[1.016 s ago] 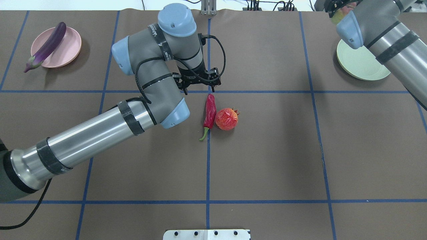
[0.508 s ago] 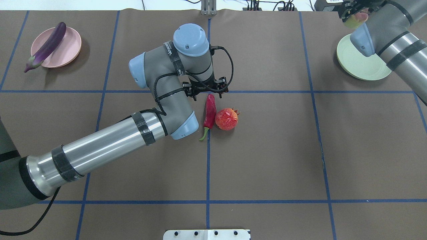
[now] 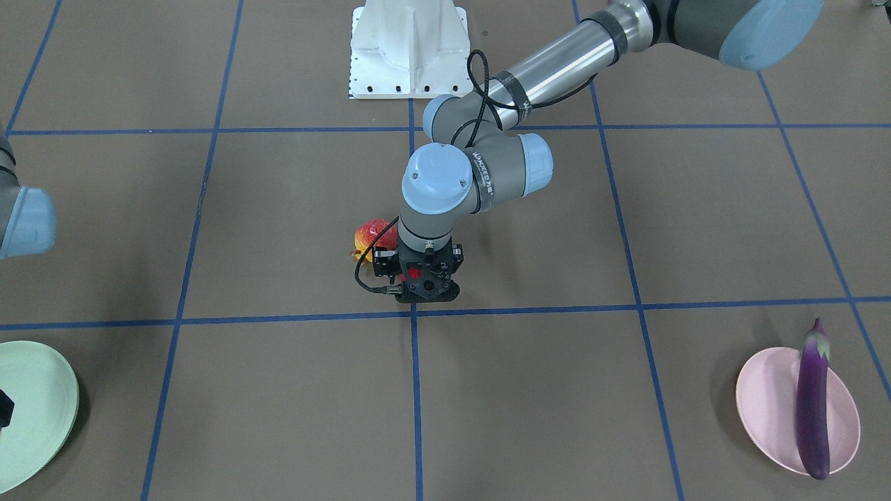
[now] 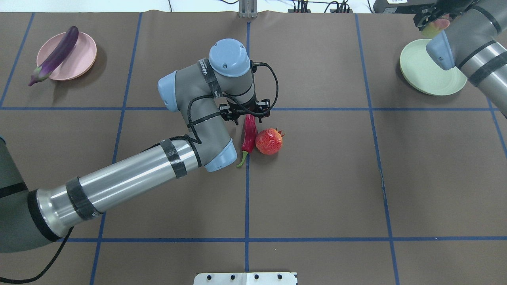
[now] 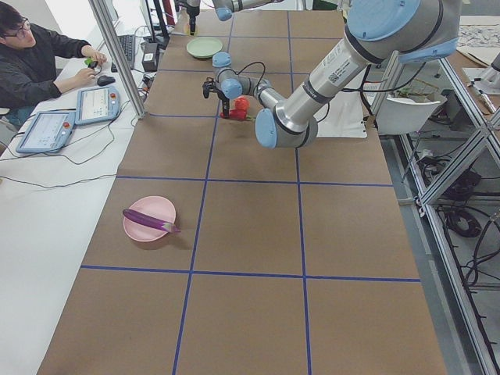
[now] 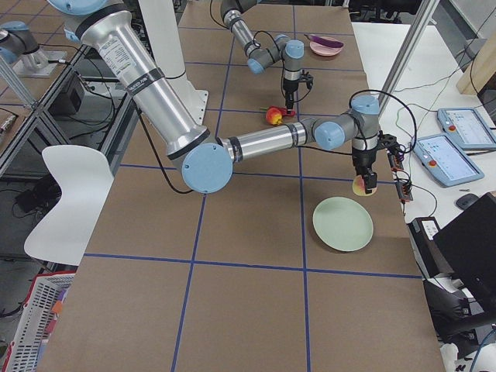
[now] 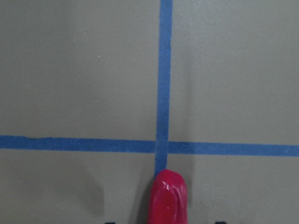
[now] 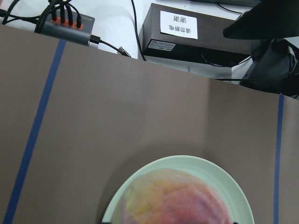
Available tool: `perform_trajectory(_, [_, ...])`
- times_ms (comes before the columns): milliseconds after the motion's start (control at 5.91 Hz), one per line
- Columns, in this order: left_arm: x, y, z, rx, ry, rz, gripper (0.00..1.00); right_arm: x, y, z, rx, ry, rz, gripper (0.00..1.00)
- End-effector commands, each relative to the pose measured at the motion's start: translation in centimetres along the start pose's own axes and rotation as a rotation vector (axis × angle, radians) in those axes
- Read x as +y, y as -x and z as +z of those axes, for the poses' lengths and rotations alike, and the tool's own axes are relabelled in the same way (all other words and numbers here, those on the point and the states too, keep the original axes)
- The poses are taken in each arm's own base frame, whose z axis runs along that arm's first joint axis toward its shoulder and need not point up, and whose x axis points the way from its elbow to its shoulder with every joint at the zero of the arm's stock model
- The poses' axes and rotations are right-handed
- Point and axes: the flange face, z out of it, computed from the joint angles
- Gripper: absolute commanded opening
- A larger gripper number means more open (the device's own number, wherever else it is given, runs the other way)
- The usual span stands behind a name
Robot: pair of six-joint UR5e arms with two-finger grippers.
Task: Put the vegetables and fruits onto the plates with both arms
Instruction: 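Grasp the red chili pepper with the left gripper while the right lowers the peach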
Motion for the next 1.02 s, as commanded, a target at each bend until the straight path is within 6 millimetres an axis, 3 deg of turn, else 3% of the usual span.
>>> perform_trajectory(0, [0.9, -0.1, 1.3, -0.012, 0.016, 0.004, 0.69, 0.8, -1.2, 2.1, 0.012, 0.041, -0.001, 0.00])
perform_trajectory(169, [1.3, -0.2, 1.6, -0.013, 0.022, 0.008, 0.55, 0.9, -1.4, 2.5, 0.014, 0.051, -0.006, 0.00])
perform_trajectory(508, [0.2, 0.0, 0.4, -0.006, 0.006, 0.002, 0.00, 1.4, -1.8, 3.2, 0.011, 0.068, -0.002, 0.00])
perform_trajectory(847, [-5.9, 3.2, -4.5, 0.017, -0.021, -0.048, 0.00, 3.6, -1.8, 5.6, -0.011, 0.122, -0.001, 0.00])
